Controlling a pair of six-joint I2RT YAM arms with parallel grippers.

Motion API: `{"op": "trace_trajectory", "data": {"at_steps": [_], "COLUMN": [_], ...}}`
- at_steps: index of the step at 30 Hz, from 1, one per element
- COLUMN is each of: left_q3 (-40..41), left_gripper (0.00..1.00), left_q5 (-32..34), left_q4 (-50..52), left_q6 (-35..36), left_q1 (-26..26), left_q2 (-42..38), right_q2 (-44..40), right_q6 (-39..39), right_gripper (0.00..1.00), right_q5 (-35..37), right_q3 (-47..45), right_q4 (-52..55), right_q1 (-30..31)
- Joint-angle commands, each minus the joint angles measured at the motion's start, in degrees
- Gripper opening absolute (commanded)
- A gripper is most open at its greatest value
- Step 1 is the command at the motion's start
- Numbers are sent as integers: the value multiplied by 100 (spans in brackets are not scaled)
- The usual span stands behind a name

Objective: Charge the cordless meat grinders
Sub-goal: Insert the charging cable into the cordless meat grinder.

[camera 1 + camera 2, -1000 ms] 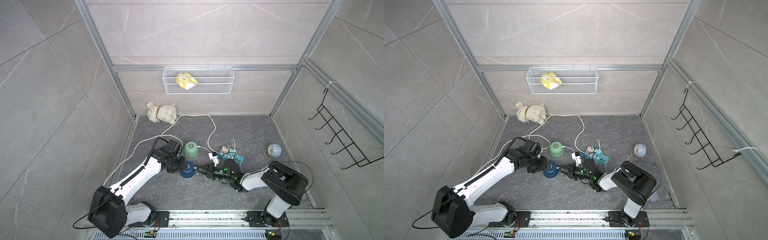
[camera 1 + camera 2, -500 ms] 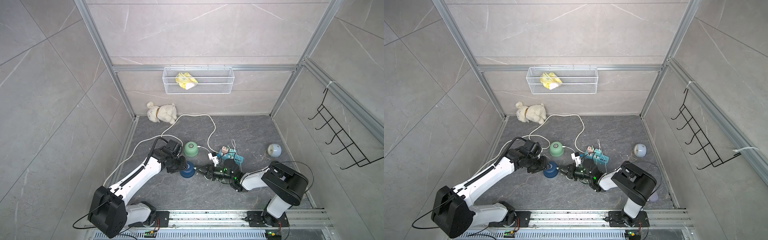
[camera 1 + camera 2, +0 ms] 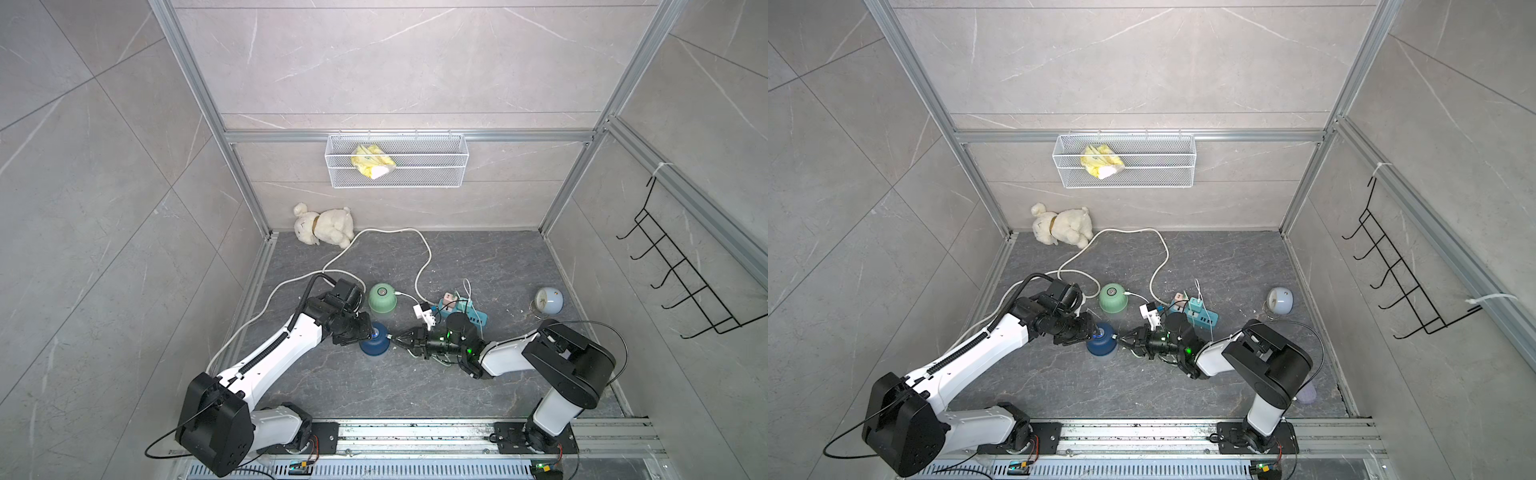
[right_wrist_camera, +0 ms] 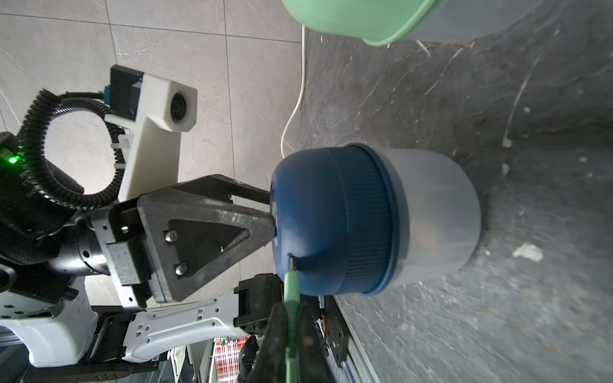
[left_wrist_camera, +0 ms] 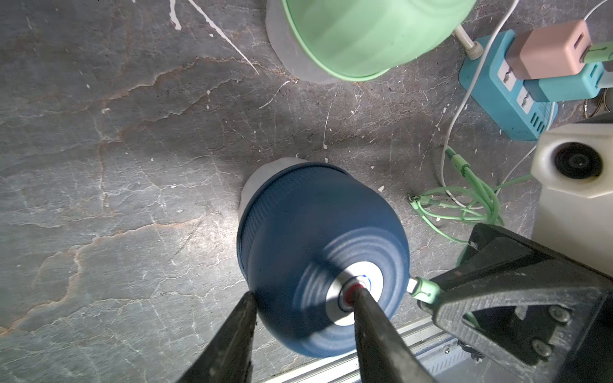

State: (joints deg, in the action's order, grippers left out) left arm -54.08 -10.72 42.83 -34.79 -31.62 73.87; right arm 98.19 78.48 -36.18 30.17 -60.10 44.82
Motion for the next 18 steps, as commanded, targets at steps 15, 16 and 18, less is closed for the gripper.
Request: {"op": "trace_trajectory", "data": {"at_steps": [15,16,18], "left_q3": [255,308,377], "left_gripper": [48,48,48], "left_q5": [-694,-757,-831], "left_q4": [83,-12,-168], "left_q6": [448,379,267], "left_q1": [-276,-298,-366], "left_q2": [541,533,519], "right_q2": [210,247,294], "right_q6": [-787,-775,-734], "right_gripper": [0,0,0], "right_q5": [-683,-652,-572], "right_q3": [982,990,999], "right_q4": [1500,1443,1352], "right_q1": [-59,-35,-5]}}
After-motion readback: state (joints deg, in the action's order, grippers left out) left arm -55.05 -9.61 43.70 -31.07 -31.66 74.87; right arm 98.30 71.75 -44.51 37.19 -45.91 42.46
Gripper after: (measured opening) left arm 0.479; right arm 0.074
